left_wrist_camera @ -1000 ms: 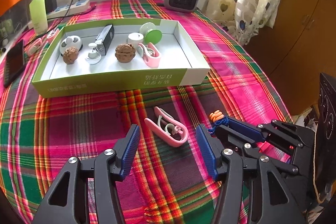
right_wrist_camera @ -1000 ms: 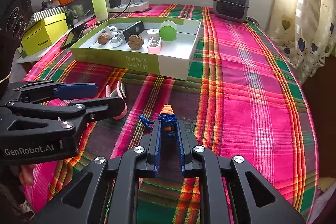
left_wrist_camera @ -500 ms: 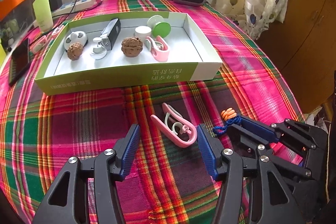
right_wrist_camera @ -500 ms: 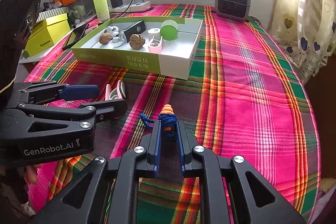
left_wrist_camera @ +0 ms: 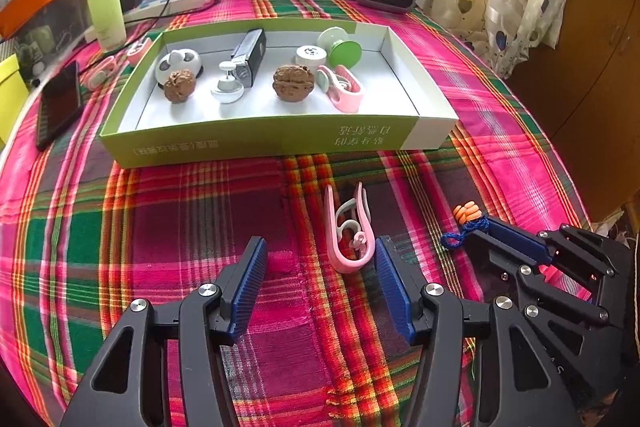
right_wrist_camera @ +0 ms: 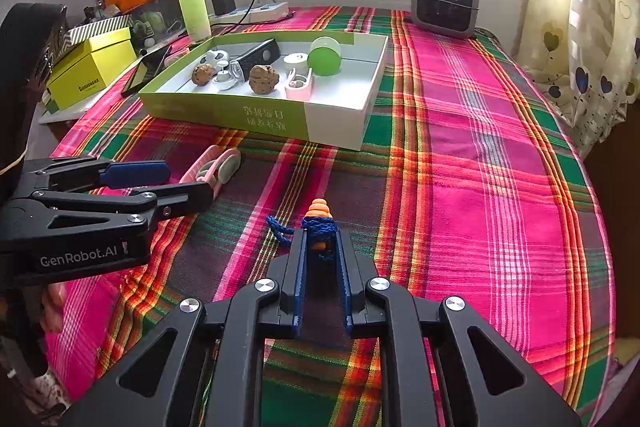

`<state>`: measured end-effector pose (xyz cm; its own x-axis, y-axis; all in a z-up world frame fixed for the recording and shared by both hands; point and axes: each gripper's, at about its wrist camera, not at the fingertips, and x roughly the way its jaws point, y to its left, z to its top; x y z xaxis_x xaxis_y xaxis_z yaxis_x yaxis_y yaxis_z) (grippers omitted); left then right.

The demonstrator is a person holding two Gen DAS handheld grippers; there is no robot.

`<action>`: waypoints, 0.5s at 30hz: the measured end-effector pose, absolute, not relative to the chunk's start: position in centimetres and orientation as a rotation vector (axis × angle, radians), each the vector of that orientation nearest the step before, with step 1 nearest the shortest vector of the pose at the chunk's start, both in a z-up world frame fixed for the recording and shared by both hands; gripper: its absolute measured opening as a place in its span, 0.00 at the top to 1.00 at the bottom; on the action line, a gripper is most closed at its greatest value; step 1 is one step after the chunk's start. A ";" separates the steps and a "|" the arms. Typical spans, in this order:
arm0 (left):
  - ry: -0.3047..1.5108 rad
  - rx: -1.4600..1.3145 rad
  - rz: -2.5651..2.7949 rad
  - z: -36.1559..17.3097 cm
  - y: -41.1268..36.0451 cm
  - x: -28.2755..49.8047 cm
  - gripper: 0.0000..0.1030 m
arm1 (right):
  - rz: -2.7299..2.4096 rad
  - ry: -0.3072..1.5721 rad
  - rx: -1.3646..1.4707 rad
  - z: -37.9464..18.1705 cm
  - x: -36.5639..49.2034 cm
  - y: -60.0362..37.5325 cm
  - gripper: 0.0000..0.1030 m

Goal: Organize objects
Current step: 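Close the left gripper on the pink clip while the right gripper holds the orange toy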

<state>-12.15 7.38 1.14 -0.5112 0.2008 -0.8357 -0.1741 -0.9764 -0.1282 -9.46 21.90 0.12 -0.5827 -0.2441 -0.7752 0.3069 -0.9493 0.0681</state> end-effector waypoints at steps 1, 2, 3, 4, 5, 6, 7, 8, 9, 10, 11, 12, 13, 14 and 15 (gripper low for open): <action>-0.039 -1.414 2.555 1.1 7.5 -12.2 0.47 | -2.546 0.104 1.232 0.1 -9.5 21.9 0.85; -0.038 -1.411 2.554 1.1 7.5 -12.2 0.47 | -2.547 0.097 1.233 0.1 -9.5 21.9 0.85; -0.041 -1.407 2.552 1.1 7.5 -12.3 0.47 | -2.547 0.085 1.234 0.1 -9.5 22.0 0.85; -0.041 -1.400 2.553 1.1 7.6 -12.3 0.47 | -2.544 0.078 1.235 0.1 -9.5 22.0 0.84; -0.037 -1.391 2.557 1.1 7.6 -12.4 0.47 | -2.538 0.071 1.236 0.1 -9.5 22.0 0.81; -0.033 -1.383 2.561 1.1 7.6 -12.4 0.47 | -2.535 0.064 1.236 0.1 -9.5 22.1 0.80; -0.030 -1.378 2.565 1.1 7.7 -12.4 0.47 | -2.532 0.055 1.236 0.1 -9.5 22.1 0.75; -0.024 -1.371 2.568 1.0 7.8 -12.5 0.47 | -2.525 0.044 1.236 0.2 -9.5 22.1 0.68; -0.015 -1.362 2.571 1.0 7.9 -12.4 0.47 | -2.520 0.042 1.234 0.2 -9.4 22.1 0.65; -0.008 -1.353 2.573 1.0 7.9 -12.4 0.47 | -2.519 0.046 1.234 0.2 -9.5 22.0 0.61; 0.001 -1.342 2.575 0.9 7.9 -12.4 0.47 | -2.525 0.060 1.235 0.2 -9.5 21.8 0.60; 0.003 -1.339 2.574 0.9 7.9 -12.4 0.47 | -2.531 0.070 1.237 0.2 -9.6 21.7 0.59; -0.002 -1.337 2.572 0.9 7.8 -12.5 0.47 | -2.539 0.084 1.241 0.2 -9.7 21.5 0.59; -0.004 -1.335 2.571 0.9 7.8 -12.5 0.47 | -2.550 0.095 1.247 0.1 -9.9 21.4 0.59; -0.006 -1.332 2.571 0.9 7.7 -12.5 0.47 | -2.556 0.100 1.250 0.1 -10.0 21.4 0.59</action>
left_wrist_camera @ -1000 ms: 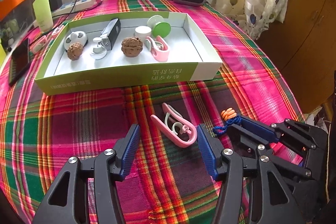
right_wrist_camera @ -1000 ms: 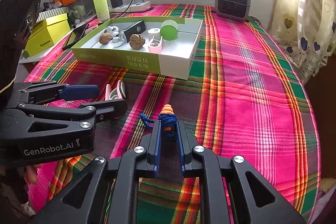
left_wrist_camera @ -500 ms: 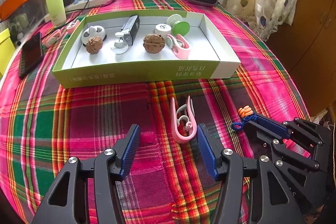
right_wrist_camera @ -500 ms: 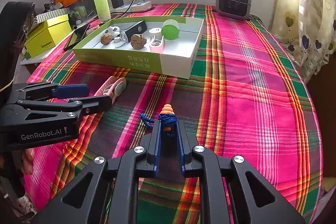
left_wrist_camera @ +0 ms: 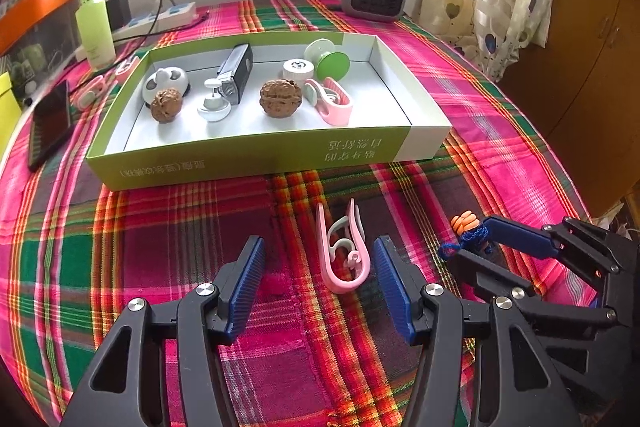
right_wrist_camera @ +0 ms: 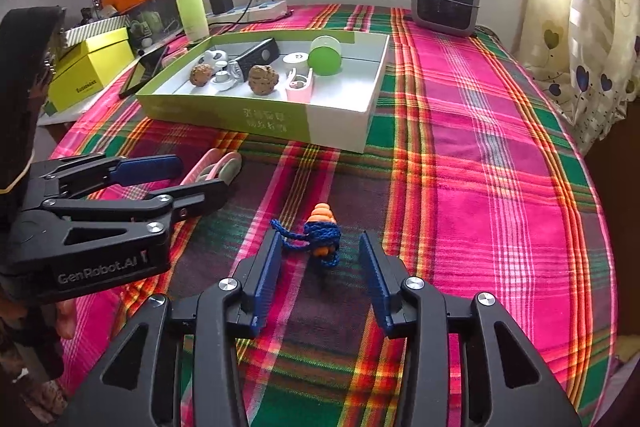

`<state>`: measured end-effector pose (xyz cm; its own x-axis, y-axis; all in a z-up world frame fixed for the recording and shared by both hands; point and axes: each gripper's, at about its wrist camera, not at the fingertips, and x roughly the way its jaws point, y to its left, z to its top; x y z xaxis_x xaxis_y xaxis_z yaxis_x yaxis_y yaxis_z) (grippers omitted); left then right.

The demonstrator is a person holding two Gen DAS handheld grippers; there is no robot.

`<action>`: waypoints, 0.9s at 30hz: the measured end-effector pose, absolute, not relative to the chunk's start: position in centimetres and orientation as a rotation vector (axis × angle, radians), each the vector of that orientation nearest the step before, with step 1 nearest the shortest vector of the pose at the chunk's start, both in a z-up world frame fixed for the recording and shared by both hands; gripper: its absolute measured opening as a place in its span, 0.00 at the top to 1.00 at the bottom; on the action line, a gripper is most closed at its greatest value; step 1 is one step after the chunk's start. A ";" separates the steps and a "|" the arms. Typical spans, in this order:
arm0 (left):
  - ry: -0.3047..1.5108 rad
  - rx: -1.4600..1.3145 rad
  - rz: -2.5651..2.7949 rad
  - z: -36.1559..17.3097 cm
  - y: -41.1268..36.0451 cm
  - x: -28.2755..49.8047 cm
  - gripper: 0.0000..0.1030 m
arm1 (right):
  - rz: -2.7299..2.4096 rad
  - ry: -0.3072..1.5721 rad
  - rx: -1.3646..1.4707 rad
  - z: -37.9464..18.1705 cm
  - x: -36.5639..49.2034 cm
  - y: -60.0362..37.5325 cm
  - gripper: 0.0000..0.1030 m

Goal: Organize objects
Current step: 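Close the left gripper on the pink clip while the right gripper holds the orange toy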

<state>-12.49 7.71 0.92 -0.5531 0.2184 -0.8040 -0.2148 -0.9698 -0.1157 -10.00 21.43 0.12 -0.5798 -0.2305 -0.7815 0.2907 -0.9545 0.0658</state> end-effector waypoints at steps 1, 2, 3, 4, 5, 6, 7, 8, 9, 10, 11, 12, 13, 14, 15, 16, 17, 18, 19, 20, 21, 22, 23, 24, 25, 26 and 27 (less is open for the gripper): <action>-0.005 -1.328 2.571 0.9 7.6 -12.5 0.47 | -2.557 0.104 1.253 0.1 -10.1 21.4 0.59; -0.001 -1.323 2.572 0.9 7.6 -12.4 0.47 | -2.558 0.109 1.254 0.1 -10.2 21.3 0.59; 0.004 -1.317 2.572 0.9 7.6 -12.4 0.47 | -2.561 0.113 1.254 0.1 -10.3 21.2 0.59; 0.008 -1.314 2.571 0.9 7.6 -12.4 0.47 | -2.564 0.115 1.254 0.1 -10.4 21.2 0.59; 0.011 -1.312 2.571 0.9 7.6 -12.4 0.48 | -2.567 0.117 1.255 0.1 -10.4 21.2 0.59; 0.011 -1.312 2.571 0.9 7.5 -12.4 0.49 | -2.568 0.118 1.256 0.1 -10.4 21.1 0.59; 0.010 -1.313 2.574 0.9 7.6 -12.4 0.51 | -2.570 0.117 1.256 0.1 -10.5 21.1 0.59; 0.010 -1.312 2.577 0.9 7.5 -12.3 0.52 | -2.574 0.118 1.254 0.1 -10.4 21.1 0.59; 0.013 -1.311 2.578 0.9 7.4 -12.3 0.55 | -2.578 0.122 1.252 0.0 -10.4 21.1 0.59; 0.017 -1.310 2.581 0.9 7.4 -12.3 0.58 | -2.580 0.125 1.252 0.0 -10.4 21.0 0.59; 0.025 -1.309 2.585 0.9 7.3 -12.3 0.59 | -2.581 0.129 1.252 0.0 -10.4 21.0 0.59; 0.027 -1.309 2.587 0.9 7.3 -12.3 0.61 | -2.583 0.135 1.253 0.0 -10.4 21.0 0.59; 0.024 -1.309 2.588 0.9 7.2 -12.4 0.61 | -2.585 0.137 1.254 0.0 -10.4 20.9 0.59; 0.017 -1.308 2.587 0.9 7.1 -12.4 0.61 | -2.589 0.136 1.255 0.0 -10.4 20.9 0.59; 0.013 -1.307 2.587 0.9 7.0 -12.4 0.61 | -2.591 0.136 1.256 0.0 -10.4 20.9 0.59; 0.016 -1.305 2.588 0.9 7.1 -12.4 0.63 | -2.592 0.138 1.257 0.0 -10.4 20.8 0.60; 0.024 -1.304 2.591 0.9 7.1 -12.4 0.64 | -2.594 0.140 1.257 0.0 -10.3 20.8 0.60; 0.031 -1.302 2.592 0.9 7.1 -12.4 0.65 | -2.595 0.142 1.257 0.0 -10.3 20.8 0.60; 0.032 -1.301 2.593 0.9 7.1 -12.4 0.66 | -2.596 0.144 1.256 0.0 -10.3 20.8 0.63; 0.029 -1.302 2.594 0.9 7.0 -12.4 0.67 | -2.598 0.142 1.256 0.1 -10.3 20.8 0.66; 0.025 -1.303 2.595 0.9 6.9 -12.4 0.70 | -2.600 0.141 1.256 0.1 -10.3 20.9 0.66; 0.023 -1.303 2.596 0.9 6.8 -12.5 0.72 | -2.602 0.141 1.257 0.1 -10.3 20.9 0.67; 0.020 -1.305 2.597 0.9 6.7 -12.5 0.73 | -2.605 0.140 1.258 0.1 -10.3 20.9 0.69; 0.016 -1.305 2.596 0.9 6.6 -12.6 0.75 | -2.607 0.139 1.258 0.1 -10.3 20.9 0.69; 0.013 -1.305 2.596 0.9 6.5 -12.6 0.77 | -2.607 0.139 1.258 0.1 -10.3 20.9 0.71; 0.011 -1.304 2.598 0.9 6.4 -12.6 0.78 | -2.608 0.140 1.259 0.1 -10.3 20.9 0.71; 0.009 -1.304 2.599 0.9 6.3 -12.6 0.79 | -2.609 0.141 1.258 0.1 -10.3 20.8 0.72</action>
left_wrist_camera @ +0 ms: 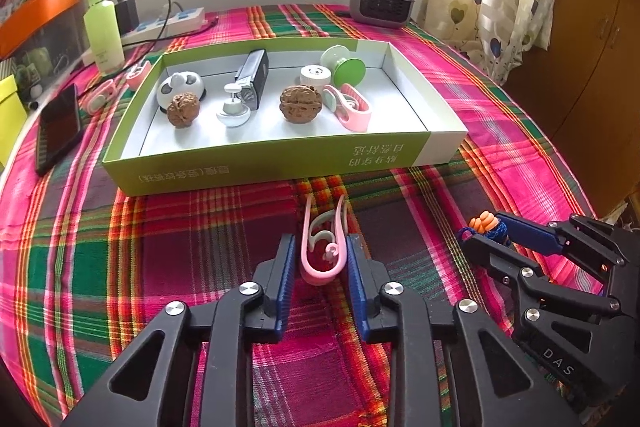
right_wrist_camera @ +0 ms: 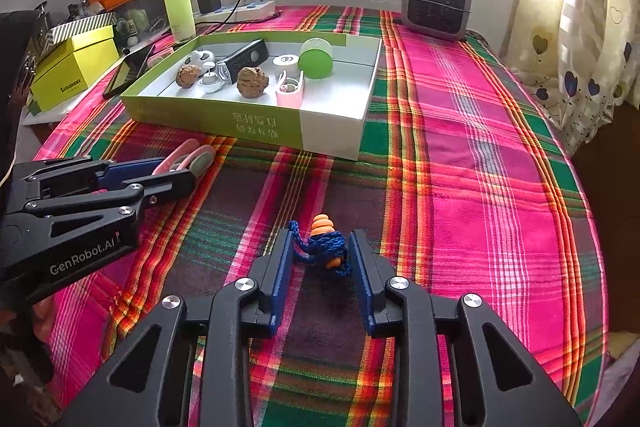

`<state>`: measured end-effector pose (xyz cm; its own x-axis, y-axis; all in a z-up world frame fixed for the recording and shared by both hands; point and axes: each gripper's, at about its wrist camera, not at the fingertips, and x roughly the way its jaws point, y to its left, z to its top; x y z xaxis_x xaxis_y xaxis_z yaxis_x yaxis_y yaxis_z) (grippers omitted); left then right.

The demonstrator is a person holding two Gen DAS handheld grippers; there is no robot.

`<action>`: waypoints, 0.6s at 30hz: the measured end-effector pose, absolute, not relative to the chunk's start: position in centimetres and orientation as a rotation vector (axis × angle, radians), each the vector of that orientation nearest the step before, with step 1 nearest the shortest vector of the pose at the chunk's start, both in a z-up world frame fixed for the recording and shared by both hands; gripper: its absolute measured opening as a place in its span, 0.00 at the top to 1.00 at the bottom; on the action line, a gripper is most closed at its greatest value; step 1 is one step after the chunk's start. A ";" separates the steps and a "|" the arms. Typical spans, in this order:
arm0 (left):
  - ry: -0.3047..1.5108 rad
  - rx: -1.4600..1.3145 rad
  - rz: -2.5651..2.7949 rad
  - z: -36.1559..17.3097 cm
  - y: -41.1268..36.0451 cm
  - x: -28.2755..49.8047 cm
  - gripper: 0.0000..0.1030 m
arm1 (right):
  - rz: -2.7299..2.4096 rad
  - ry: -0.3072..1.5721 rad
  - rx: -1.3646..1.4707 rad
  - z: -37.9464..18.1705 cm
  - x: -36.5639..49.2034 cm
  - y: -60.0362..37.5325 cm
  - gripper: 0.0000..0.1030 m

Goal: Organize objects
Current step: 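Close the left gripper on the pink clip while the right gripper holds the orange toy, then carry the pink clip with the left gripper while the right gripper carries the orange toy to the tray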

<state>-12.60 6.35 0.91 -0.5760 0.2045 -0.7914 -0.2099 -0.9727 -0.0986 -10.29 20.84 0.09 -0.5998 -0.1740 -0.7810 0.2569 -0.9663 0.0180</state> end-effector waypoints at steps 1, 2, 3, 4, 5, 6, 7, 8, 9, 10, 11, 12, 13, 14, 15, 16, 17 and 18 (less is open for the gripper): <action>0.007 -1.303 2.598 0.9 6.3 -12.6 0.80 | -2.609 0.141 1.258 0.1 -10.3 20.8 0.72; 0.007 -1.303 2.597 0.9 6.3 -12.6 0.80 | -2.609 0.139 1.259 0.1 -10.3 20.8 0.73; 0.007 -1.303 2.597 0.9 6.3 -12.6 0.80 | -2.610 0.138 1.259 0.1 -10.3 20.8 0.74; 0.006 -1.302 2.596 0.9 6.2 -12.6 0.80 | -2.612 0.138 1.259 0.1 -10.3 20.8 0.75; 0.008 -1.301 2.596 0.9 6.2 -12.6 0.80 | -2.613 0.135 1.260 0.1 -10.3 20.8 0.76; 0.009 -1.301 2.597 0.9 6.2 -12.6 0.80 | -2.615 0.133 1.260 0.1 -10.3 20.8 0.77; 0.008 -1.300 2.596 0.9 6.1 -12.7 0.81 | -2.616 0.133 1.261 0.1 -10.3 20.8 0.77; 0.004 -1.299 2.595 0.9 6.0 -12.7 0.81 | -2.617 0.131 1.261 0.1 -10.3 20.8 0.77; 0.006 -1.300 2.596 0.9 6.1 -12.6 0.81 | -2.618 0.131 1.262 0.1 -10.3 20.7 0.78; 0.004 -1.300 2.595 0.9 6.0 -12.6 0.81 | -2.619 0.130 1.262 0.1 -10.3 20.7 0.79; 0.004 -1.299 2.596 0.9 6.1 -12.6 0.81 | -2.621 0.129 1.262 0.1 -10.3 20.7 0.79; 0.002 -1.298 2.595 0.9 6.1 -12.6 0.81 | -2.622 0.128 1.263 0.1 -10.3 20.6 0.79; 0.001 -1.297 2.594 0.9 6.1 -12.6 0.81 | -2.622 0.125 1.264 0.1 -10.3 20.6 0.79; -0.004 -1.297 2.593 0.9 6.1 -12.6 0.81 | -2.622 0.119 1.266 0.1 -10.3 20.6 0.79; -0.006 -1.296 2.595 0.9 6.1 -12.6 0.81 | -2.623 0.117 1.267 0.1 -10.3 20.5 0.79; -0.006 -1.295 2.594 0.9 6.1 -12.5 0.81 | -2.622 0.115 1.267 0.1 -10.2 20.5 0.79; -0.006 -1.294 2.593 1.0 6.1 -12.5 0.81 | -2.622 0.114 1.266 0.1 -10.2 20.5 0.79; -0.008 -1.293 2.592 1.0 6.1 -12.5 0.81 | -2.622 0.111 1.267 0.1 -10.2 20.4 0.79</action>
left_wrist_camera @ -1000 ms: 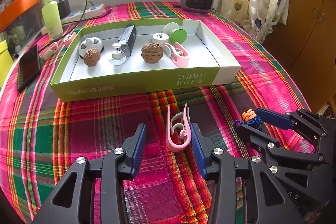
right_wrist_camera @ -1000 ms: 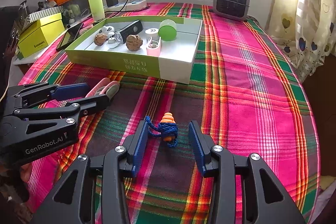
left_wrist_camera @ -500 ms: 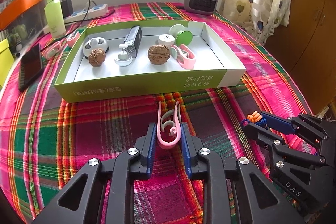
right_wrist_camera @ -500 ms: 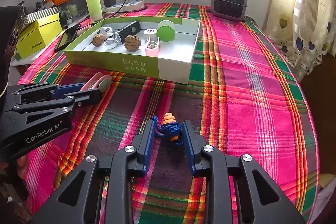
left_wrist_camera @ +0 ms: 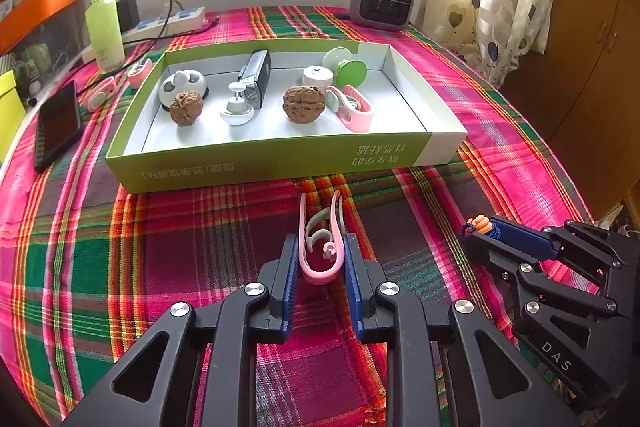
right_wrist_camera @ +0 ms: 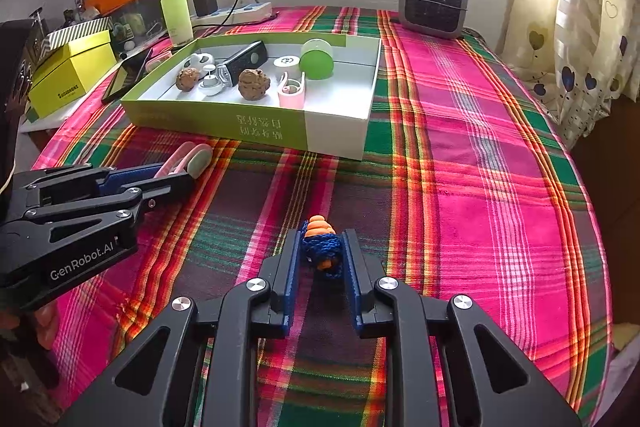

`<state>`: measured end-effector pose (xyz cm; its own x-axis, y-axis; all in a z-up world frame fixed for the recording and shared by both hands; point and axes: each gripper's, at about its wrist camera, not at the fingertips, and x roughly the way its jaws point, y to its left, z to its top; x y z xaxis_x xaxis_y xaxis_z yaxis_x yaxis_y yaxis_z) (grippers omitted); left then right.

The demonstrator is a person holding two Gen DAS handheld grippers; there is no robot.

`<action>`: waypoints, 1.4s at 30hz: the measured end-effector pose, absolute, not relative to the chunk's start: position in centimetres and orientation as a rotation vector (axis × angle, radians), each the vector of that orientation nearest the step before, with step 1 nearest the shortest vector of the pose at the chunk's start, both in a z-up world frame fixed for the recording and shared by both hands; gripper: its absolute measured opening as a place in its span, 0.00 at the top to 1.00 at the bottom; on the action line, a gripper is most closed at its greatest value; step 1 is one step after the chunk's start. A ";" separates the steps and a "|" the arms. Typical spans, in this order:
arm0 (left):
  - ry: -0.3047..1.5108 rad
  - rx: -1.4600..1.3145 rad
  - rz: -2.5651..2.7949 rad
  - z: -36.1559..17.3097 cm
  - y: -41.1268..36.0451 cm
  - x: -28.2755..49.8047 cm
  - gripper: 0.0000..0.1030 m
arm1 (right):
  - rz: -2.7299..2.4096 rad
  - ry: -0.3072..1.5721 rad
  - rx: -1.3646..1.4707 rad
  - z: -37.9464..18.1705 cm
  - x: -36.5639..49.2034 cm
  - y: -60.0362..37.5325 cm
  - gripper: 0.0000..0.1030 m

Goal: Organize objects
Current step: 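Carry the pink clip with the left gripper while the right gripper carries the orange toy to the tray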

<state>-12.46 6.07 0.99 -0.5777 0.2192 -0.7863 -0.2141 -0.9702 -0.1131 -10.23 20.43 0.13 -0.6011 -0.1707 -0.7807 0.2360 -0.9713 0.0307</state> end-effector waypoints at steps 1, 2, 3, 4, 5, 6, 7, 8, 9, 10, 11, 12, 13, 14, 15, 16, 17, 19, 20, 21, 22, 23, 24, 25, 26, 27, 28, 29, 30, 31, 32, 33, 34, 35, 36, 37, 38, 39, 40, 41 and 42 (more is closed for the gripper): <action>-0.011 -1.293 2.591 1.0 6.0 -12.4 0.81 | -2.621 0.106 1.266 0.1 -10.2 20.4 0.79; -0.014 -1.292 2.590 1.0 6.0 -12.4 0.81 | -2.621 0.102 1.266 0.1 -10.2 20.4 0.79; -0.013 -1.291 2.591 1.0 6.0 -12.3 0.81 | -2.619 0.098 1.266 0.2 -10.2 20.3 0.79; -0.015 -1.290 2.589 1.0 5.9 -12.3 0.81 | -2.618 0.098 1.265 0.2 -10.1 20.3 0.79; -0.014 -1.290 2.590 1.0 5.9 -12.3 0.81 | -2.619 0.099 1.264 0.2 -10.1 20.2 0.79; -0.011 -1.288 2.593 1.1 6.0 -12.3 0.81 | -2.619 0.099 1.263 0.2 -10.0 20.1 0.79; -0.012 -1.288 2.594 1.1 5.8 -12.3 0.81 | -2.618 0.096 1.261 0.2 -10.0 20.1 0.79; -0.015 -1.287 2.596 1.1 5.8 -12.2 0.81 | -2.617 0.093 1.259 0.2 -10.0 20.0 0.79; -0.011 -1.282 2.600 1.1 5.7 -12.2 0.81 | -2.618 0.090 1.253 0.3 -9.9 20.0 0.79; -0.010 -1.278 2.602 1.1 5.6 -12.0 0.81 | -2.618 0.088 1.250 0.4 -9.9 19.9 0.79; -0.016 -1.276 2.603 1.2 5.5 -12.0 0.81 | -2.618 0.084 1.244 0.4 -9.8 19.9 0.79; -0.021 -1.271 2.604 1.3 5.3 -12.0 0.81 | -2.618 0.082 1.239 0.5 -9.8 19.8 0.79; -0.022 -1.267 2.606 1.4 5.3 -12.0 0.81 | -2.619 0.082 1.237 0.6 -9.8 19.7 0.79; -0.025 -1.264 2.610 1.4 5.2 -12.0 0.81 | -2.619 0.082 1.234 0.6 -9.8 19.6 0.79; -0.024 -1.258 2.614 1.5 5.1 -11.9 0.81 | -2.619 0.081 1.233 0.6 -9.8 19.5 0.79; -0.023 -1.252 2.616 1.6 5.0 -11.9 0.81 | -2.619 0.079 1.230 0.7 -9.8 19.4 0.79; -0.027 -1.249 2.618 1.7 4.9 -11.8 0.81 | -2.619 0.077 1.227 0.7 -9.8 19.3 0.79; -0.032 -1.245 2.620 1.8 4.8 -11.8 0.81 | -2.619 0.076 1.222 0.8 -9.8 19.2 0.79; -0.029 -1.241 2.625 1.9 4.7 -11.8 0.81 | -2.620 0.075 1.218 0.9 -9.8 19.1 0.79; -0.026 -1.233 2.628 2.0 4.7 -11.7 0.81 | -2.621 0.074 1.214 1.0 -9.7 19.0 0.79; -0.027 -1.228 2.628 2.1 4.6 -11.6 0.81 | -2.620 0.074 1.212 1.0 -9.8 18.9 0.79; -0.031 -1.227 2.628 2.2 4.5 -11.6 0.81 | -2.620 0.072 1.210 1.1 -9.8 18.9 0.79; -0.031 -1.222 2.631 2.3 4.5 -11.6 0.81 | -2.621 0.070 1.206 1.2 -9.8 18.8 0.79; -0.030 -1.218 2.634 2.4 4.4 -11.6 0.81 | -2.622 0.068 1.201 1.3 -9.8 18.7 0.79; -0.035 -1.216 2.635 2.5 4.3 -11.6 0.81 | -2.624 0.066 1.198 1.3 -9.9 18.6 0.79; -0.038 -1.210 2.636 2.7 4.2 -11.7 0.81 | -2.626 0.065 1.193 1.4 -9.9 18.6 0.79; -0.037 -1.206 2.637 2.8 4.1 -11.7 0.81 | -2.628 0.064 1.187 1.6 -10.0 18.5 0.79; -0.039 -1.203 2.639 2.9 4.1 -11.7 0.81 | -2.629 0.062 1.183 1.7 -10.1 18.4 0.79; -0.041 -1.198 2.640 3.1 4.0 -11.7 0.81 | -2.630 0.061 1.177 1.9 -10.2 18.4 0.79; -0.039 -1.193 2.642 3.2 3.9 -11.8 0.81 | -2.630 0.060 1.172 1.9 -10.2 18.3 0.79; -0.040 -1.190 2.644 3.4 3.9 -11.8 0.81 | -2.629 0.061 1.165 2.1 -10.3 18.2 0.79; -0.041 -1.186 2.646 3.5 3.8 -11.9 0.81 | -2.630 0.061 1.161 2.1 -10.4 18.1 0.79; -0.042 -1.181 2.647 3.7 3.8 -12.0 0.81 | -2.632 0.061 1.158 2.2 -10.5 18.1 0.79; -0.044 -1.175 2.650 3.8 3.7 -12.1 0.81 | -2.631 0.061 1.154 2.3 -10.6 18.0 0.79; -0.044 -1.173 2.651 3.9 3.6 -12.1 0.81 | -2.632 0.061 1.151 2.4 -10.7 17.9 0.79; -0.045 -1.171 2.651 4.0 3.6 -12.2 0.81 | -2.632 0.062 1.149 2.5 -10.8 17.8 0.79; -0.049 -1.171 2.651 4.1 3.6 -12.3 0.81 | -2.632 0.064 1.146 2.5 -10.8 17.7 0.79; -0.053 -1.173 2.649 4.1 3.5 -12.5 0.81 | -2.632 0.066 1.144 2.6 -11.0 17.6 0.79; -0.056 -1.174 2.647 4.1 3.5 -12.6 0.81 | -2.633 0.067 1.142 2.7 -11.1 17.6 0.79; -0.061 -1.175 2.648 4.2 3.4 -12.8 0.81 | -2.635 0.064 1.138 2.8 -11.2 17.6 0.79; -0.061 -1.173 2.648 4.2 3.4 -12.9 0.81 | -2.636 0.062 1.133 2.9 -11.3 17.6 0.79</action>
